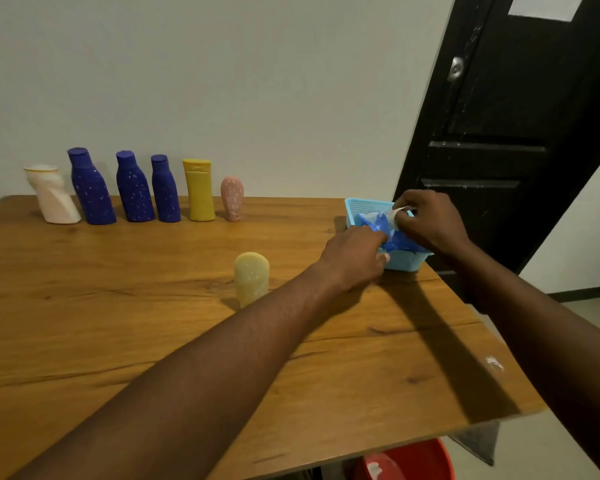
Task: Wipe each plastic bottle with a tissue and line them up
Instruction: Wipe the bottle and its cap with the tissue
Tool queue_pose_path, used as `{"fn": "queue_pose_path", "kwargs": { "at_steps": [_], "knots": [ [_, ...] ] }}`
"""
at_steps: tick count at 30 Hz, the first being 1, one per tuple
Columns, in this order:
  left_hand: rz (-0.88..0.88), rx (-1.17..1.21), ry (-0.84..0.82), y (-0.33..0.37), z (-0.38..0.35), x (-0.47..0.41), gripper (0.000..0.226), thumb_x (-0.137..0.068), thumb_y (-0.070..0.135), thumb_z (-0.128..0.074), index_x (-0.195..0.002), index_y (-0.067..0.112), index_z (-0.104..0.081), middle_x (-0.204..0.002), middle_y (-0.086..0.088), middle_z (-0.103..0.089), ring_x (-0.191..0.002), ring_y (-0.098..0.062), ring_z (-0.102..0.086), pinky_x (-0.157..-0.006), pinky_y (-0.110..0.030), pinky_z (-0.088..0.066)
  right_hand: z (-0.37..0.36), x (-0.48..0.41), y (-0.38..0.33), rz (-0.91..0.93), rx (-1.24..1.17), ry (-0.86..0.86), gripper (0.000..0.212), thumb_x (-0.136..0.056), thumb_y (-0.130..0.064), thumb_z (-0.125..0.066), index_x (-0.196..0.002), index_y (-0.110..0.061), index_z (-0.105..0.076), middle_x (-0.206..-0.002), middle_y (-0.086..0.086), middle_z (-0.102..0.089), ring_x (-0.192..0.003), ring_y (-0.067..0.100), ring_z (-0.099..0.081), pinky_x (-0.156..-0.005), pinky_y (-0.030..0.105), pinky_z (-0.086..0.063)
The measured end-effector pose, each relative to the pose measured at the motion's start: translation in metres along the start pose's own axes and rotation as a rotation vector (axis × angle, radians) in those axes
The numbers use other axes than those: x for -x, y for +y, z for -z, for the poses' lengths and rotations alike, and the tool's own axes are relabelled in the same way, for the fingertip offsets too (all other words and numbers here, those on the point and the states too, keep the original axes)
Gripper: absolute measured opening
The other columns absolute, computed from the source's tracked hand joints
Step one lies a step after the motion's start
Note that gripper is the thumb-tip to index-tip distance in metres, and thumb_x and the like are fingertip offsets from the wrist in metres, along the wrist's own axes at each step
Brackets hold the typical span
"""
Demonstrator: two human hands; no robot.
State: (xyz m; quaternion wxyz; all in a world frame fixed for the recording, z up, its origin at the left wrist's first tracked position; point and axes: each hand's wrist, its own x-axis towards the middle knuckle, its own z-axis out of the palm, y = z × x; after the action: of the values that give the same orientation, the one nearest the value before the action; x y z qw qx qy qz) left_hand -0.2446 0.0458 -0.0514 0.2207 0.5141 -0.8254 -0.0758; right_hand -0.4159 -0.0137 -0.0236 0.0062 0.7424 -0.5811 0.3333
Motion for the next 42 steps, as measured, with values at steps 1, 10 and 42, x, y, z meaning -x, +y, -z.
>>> {"fn": "queue_pose_path", "kwargs": {
  "at_steps": [1,10,42],
  "knots": [
    [-0.001,-0.01,0.0,0.001,0.001,0.0,0.039,-0.104,0.031,-0.057,-0.142,0.019,-0.057,-0.137,-0.007,-0.061,-0.123,-0.025,-0.057,-0.083,-0.035,-0.048,0.004,0.002,-0.004,0.004,-0.008,0.022,0.014,-0.083,-0.019,-0.062,-0.093,-0.018,-0.072,-0.091,-0.003,-0.071,-0.084,0.015,-0.065,-0.058,0.022,-0.046],
    [0.008,-0.026,0.039,0.006,0.015,0.007,0.042,-0.097,0.025,-0.06,-0.138,0.016,-0.056,-0.134,-0.012,-0.058,-0.124,-0.034,-0.054,-0.091,-0.046,-0.054,0.046,0.023,-0.045,0.023,-0.191,0.276,0.014,-0.085,-0.023,-0.059,-0.081,-0.013,-0.068,-0.072,0.001,-0.065,-0.064,0.016,-0.06,-0.055,0.029,-0.045],
    [0.415,0.691,0.169,-0.115,0.103,0.189,0.051,-0.094,0.025,-0.074,-0.142,0.022,-0.055,-0.138,0.001,-0.058,-0.122,-0.016,-0.058,-0.084,-0.028,-0.053,-0.027,0.125,-0.192,-0.097,-0.624,-0.072,0.006,-0.089,-0.022,-0.071,-0.088,-0.019,-0.066,-0.088,0.004,-0.068,-0.082,0.022,-0.067,-0.067,0.045,-0.061]
  ]
}}
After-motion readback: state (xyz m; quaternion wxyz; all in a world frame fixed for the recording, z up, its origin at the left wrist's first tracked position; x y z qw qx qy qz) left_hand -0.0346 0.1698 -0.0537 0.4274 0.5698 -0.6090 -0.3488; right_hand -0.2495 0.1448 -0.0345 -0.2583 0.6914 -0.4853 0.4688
